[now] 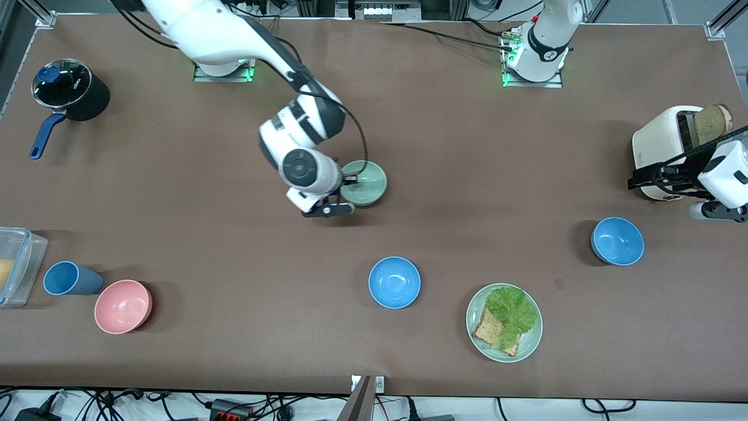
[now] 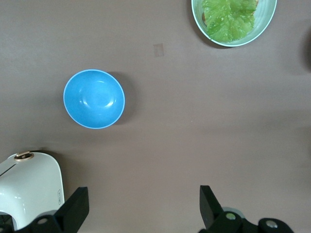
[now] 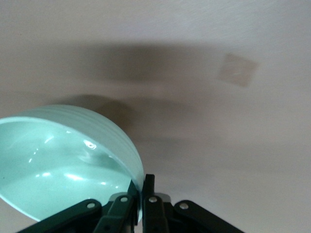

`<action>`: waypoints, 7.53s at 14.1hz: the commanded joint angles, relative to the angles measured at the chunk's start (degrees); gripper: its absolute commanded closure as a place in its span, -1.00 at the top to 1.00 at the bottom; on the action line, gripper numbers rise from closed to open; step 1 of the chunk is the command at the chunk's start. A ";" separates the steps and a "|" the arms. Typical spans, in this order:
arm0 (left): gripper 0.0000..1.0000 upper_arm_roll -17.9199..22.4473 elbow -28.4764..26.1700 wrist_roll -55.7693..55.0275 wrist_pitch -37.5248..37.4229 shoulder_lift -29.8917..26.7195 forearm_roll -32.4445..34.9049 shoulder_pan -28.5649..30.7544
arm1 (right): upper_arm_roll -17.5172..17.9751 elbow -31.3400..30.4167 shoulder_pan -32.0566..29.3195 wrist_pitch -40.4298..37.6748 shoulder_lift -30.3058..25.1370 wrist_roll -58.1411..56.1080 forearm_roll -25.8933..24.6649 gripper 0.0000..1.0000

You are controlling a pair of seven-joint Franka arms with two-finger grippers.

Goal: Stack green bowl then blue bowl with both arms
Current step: 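Grasp the green bowl rim and carry it toward the table middle, then release the green bowl with the right gripper while the left gripper reaches the blue bowl, then grasp the blue bowl rim with the left gripper and lift it, then carry the blue bowl over the green bowl and lower it inside, then open the left gripper to release the blue bowl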

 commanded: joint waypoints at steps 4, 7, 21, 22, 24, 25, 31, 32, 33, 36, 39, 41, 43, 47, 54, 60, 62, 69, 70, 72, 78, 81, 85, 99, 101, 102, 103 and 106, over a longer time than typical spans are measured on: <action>1.00 0.68 11.30 0.69 -0.64 14.97 -0.58 4.80 | -0.37 2.42 2.12 2.41 2.21 3.42 6.73 0.38; 1.00 0.85 13.87 6.56 4.79 21.75 0.73 7.96 | -0.45 7.59 0.37 -1.60 0.55 3.86 6.39 1.00; 1.00 0.85 7.99 10.54 18.86 30.91 10.58 9.99 | -6.16 15.08 -21.59 -18.23 -15.02 -12.22 -5.48 1.00; 1.00 0.85 7.28 10.53 19.57 30.99 10.49 10.08 | -6.95 15.08 -22.65 -18.24 -16.59 -13.27 -4.96 1.00; 0.99 0.77 5.44 10.53 20.98 30.82 10.41 10.78 | -10.10 14.99 -22.49 -18.33 -18.26 -16.51 -5.48 1.00; 0.94 0.77 4.21 10.53 21.94 30.56 10.32 11.05 | -12.47 14.99 -22.49 -18.42 -19.14 -19.14 -5.04 1.00; 0.02 -0.11 3.23 11.24 22.66 30.29 9.97 12.37 | -17.77 14.99 -26.79 -26.91 -25.03 -33.22 -4.15 1.00; -0.19 -0.11 3.32 11.24 22.48 29.94 9.88 12.37 | -17.77 14.65 -26.79 -29.99 -25.56 -32.88 -4.25 1.00; -0.42 -0.20 3.23 11.58 22.48 29.59 9.88 12.45 | -17.77 14.55 -26.97 -31.06 -25.65 -32.88 -4.25 1.00; -0.97 -2.04 3.32 10.80 22.30 29.41 9.09 12.81 | -17.86 13.68 -27.06 -30.46 -25.74 -32.96 -4.86 1.00; -0.99 -2.22 3.32 11.50 21.16 29.32 7.07 12.81 | -17.86 8.24 -26.97 -28.00 -29.51 -33.23 -6.44 1.00; -1.00 -3.71 3.32 11.50 19.06 28.36 6.98 12.98 | -17.86 3.68 -26.88 -25.90 -32.32 -33.49 -6.44 1.00; -1.00 -4.94 3.32 11.15 15.47 26.00 5.85 12.98 | -17.77 -1.94 -26.71 -20.21 -35.57 -33.84 -6.80 1.00; -1.00 -5.65 2.97 11.67 9.39 19.76 1.44 12.37 | -17.59 -4.87 -26.62 -19.47 -37.70 -34.28 -6.71 1.00; -1.00 -15.66 2.44 -5.88 -1.59 7.80 1.27 11.58 | -17.77 -4.43 -26.71 -22.20 -38.66 -34.72 -6.71 1.00; -1.00 -31.29 -0.72 -32.49 0.93 5.33 1.53 10.44 | -17.77 -4.60 -26.79 -21.84 -38.66 -36.74 -6.36 1.00; -1.00 -31.93 -0.29 -41.71 3.48 7.43 1.44 5.89 | -17.86 -4.61 -26.88 -21.85 -38.66 -36.22 -6.44 1.00; -1.00 -31.93 -0.64 -64.59 15.25 16.56 2.14 -7.21 | -17.86 -5.57 -26.88 -22.02 -39.80 -34.55 -6.53 1.00; -1.00 -31.58 -0.72 -66.09 17.36 17.89 2.14 -9.49 | -17.86 -5.66 -26.88 -21.85 -39.81 -34.63 -6.62 1.00; -1.00 -31.32 -0.90 -68.56 20.36 20.17 2.75 -12.32 | -17.86 -5.66 -26.88 -21.23 -39.72 -35.34 -6.80 1.00; -1.00 -31.31 -5.11 -68.22 22.30 22.56 8.20 -14.18 | -17.86 -5.75 -26.79 -20.79 -39.54 -35.60 -6.88 1.00; -1.00 -31.31 -8.19 -68.22 25.55 22.29 8.30 -14.53 | -17.77 -5.75 -26.88 -20.79 -39.28 -35.69 -6.80 1.00; -0.99 -31.31 -10.57 -68.83 28.89 22.29 8.30 -15.58 | -17.77 -6.27 -26.71 -21.67 -39.37 -35.69 -6.62 1.00; -0.27 -33.42 -7.86 -68.31 23.82 19.57 7.95 -11.81 | -17.68 -6.28 -26.62 -21.58 -39.28 -35.69 -6.62 1.00; -0.27 -33.60 -4.00 -67.96 18.90 18.96 8.03 -10.84 | -17.68 -6.19 -26.62 -21.50 -39.19 -35.69 -6.62 1.00; -0.27 -33.60 -2.32 -67.00 17.48 18.95 8.03 -9.88 | -17.68 -6.28 -26.62 -21.58 -39.19 -35.69 -6.62 1.00; -0.26 -33.60 -1.52 -65.07 16.34 18.95 8.12 -9.17 | -17.68 -6.28 -26.62 -21.67 -39.19 -35.69 -6.62 1.00; -0.16 -33.69 1.37 -57.00 11.16 18.43 7.95 -5.49 | -17.68 -6.19 -26.62 -21.58 -39.19 -35.69 -6.62 1.00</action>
